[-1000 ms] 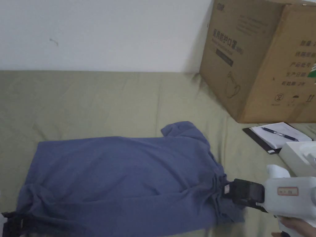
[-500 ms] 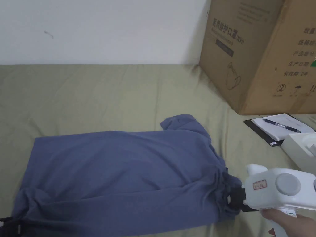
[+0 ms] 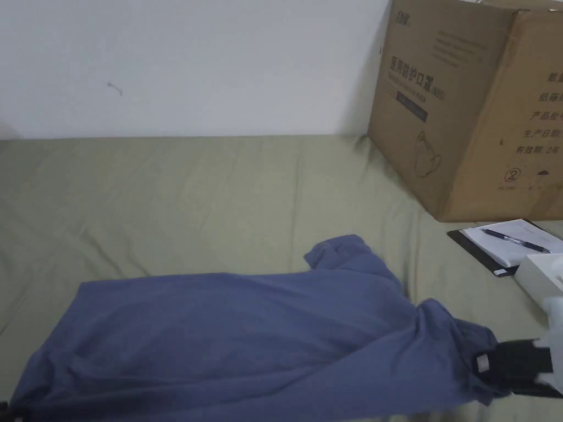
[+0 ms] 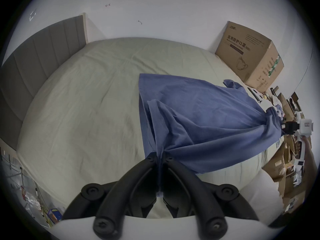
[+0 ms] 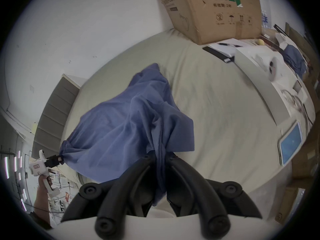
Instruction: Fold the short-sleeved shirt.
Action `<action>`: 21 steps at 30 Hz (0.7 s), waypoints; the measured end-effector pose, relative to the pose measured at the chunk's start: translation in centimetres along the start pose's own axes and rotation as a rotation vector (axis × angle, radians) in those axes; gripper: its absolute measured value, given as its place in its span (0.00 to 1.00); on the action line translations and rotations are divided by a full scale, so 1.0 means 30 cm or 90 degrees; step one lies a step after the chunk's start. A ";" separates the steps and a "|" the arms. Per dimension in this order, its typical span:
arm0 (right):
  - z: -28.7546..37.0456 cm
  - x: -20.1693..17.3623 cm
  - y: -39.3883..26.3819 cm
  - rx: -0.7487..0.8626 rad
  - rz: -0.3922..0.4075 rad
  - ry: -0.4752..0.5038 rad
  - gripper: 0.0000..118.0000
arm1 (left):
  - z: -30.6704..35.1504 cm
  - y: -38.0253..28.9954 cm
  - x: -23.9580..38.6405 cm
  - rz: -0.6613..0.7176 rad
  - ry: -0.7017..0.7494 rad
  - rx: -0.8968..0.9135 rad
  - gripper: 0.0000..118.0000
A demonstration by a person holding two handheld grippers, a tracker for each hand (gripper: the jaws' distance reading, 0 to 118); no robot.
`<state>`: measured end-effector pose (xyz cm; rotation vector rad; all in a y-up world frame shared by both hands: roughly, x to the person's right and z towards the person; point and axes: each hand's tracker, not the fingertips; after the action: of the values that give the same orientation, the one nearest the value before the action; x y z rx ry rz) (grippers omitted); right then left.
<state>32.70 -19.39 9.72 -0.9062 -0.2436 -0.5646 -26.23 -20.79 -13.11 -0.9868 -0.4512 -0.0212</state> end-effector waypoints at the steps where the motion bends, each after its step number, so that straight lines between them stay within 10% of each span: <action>1: -0.012 0.014 -0.029 -0.017 0.002 -0.008 0.09 | 0.003 -0.031 -0.004 0.007 -0.012 -0.015 0.02; 7: -0.176 0.111 -0.211 -0.092 -0.044 -0.032 0.09 | -0.107 -0.218 -0.052 0.059 0.003 -0.100 0.03; 9: -0.171 0.143 -0.218 -0.059 -0.095 -0.026 0.11 | -0.102 -0.234 -0.062 0.093 0.016 -0.114 0.22; 13: -0.101 0.139 -0.206 -0.021 -0.047 -0.065 1.00 | -0.010 -0.228 -0.076 0.045 0.084 -0.039 0.92; 17: -0.003 0.079 -0.220 0.092 0.058 -0.158 0.94 | 0.089 -0.218 -0.080 0.090 0.083 0.114 0.97; 21: 0.103 -0.095 -0.244 0.177 0.099 -0.072 0.94 | 0.178 -0.202 -0.011 0.139 -0.077 0.201 0.97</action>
<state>26.34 -19.46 15.29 -0.6804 -0.3420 -0.3253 -29.77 -19.92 -5.89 -0.7227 -0.4398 0.2992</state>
